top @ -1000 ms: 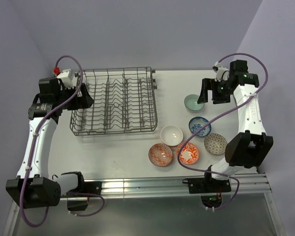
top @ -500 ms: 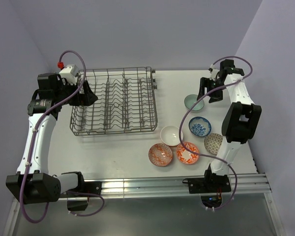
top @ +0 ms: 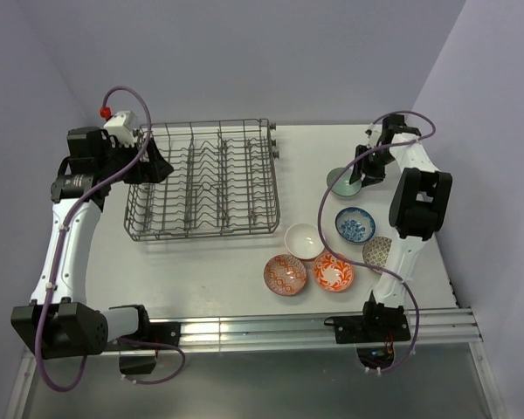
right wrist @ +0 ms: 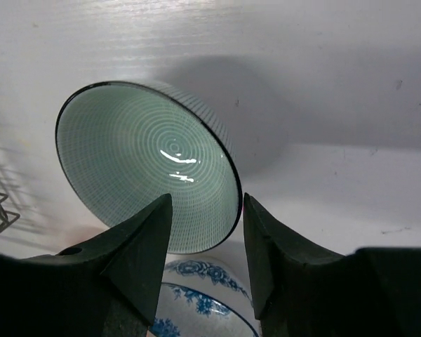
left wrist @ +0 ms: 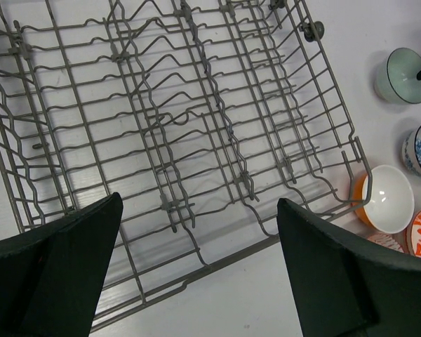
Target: Load the bowls into the dish rack
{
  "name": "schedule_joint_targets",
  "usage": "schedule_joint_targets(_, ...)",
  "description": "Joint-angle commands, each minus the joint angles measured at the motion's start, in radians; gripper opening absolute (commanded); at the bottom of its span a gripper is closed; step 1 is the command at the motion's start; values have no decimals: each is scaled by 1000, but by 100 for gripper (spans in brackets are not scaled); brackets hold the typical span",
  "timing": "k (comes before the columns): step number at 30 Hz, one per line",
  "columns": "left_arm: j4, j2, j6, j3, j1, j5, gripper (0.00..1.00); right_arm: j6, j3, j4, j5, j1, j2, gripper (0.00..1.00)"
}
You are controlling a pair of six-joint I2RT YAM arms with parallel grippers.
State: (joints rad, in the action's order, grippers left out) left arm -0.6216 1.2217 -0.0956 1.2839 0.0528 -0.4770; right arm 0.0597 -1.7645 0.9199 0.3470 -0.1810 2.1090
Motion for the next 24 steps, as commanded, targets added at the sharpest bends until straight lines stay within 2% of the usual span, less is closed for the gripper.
schedule_joint_targets(1,74,4,-65,-3,1,28,97,-15,-39,-49,7,-2,26,52)
schedule_joint_targets(3,88,-1,-78,-20,1,31,96,-18,-38,-55,9,-2,45,51)
schedule_joint_targets(6,124,-21,-81,-43,1,21,97,-21,-32,-70,20,-2,52,42)
schedule_joint_targets(10,145,-45,-56,-55,1,0,99,-27,-26,-85,29,-3,52,20)
schedule_joint_targets(11,155,-54,-53,-61,1,8,99,-31,-27,-82,32,-3,54,5)
schedule_joint_targets(12,160,-59,-52,-63,1,38,100,-32,-27,-79,43,-5,57,0)
schedule_joint_targets(15,181,-82,-68,-66,1,118,99,-34,-26,-76,114,-15,45,0)
schedule_joint_targets(19,186,-102,-41,-42,1,117,97,-35,-19,-90,231,-35,-33,0)
schedule_joint_targets(24,38,-31,12,95,1,37,99,-55,-101,-61,417,-34,-158,0)
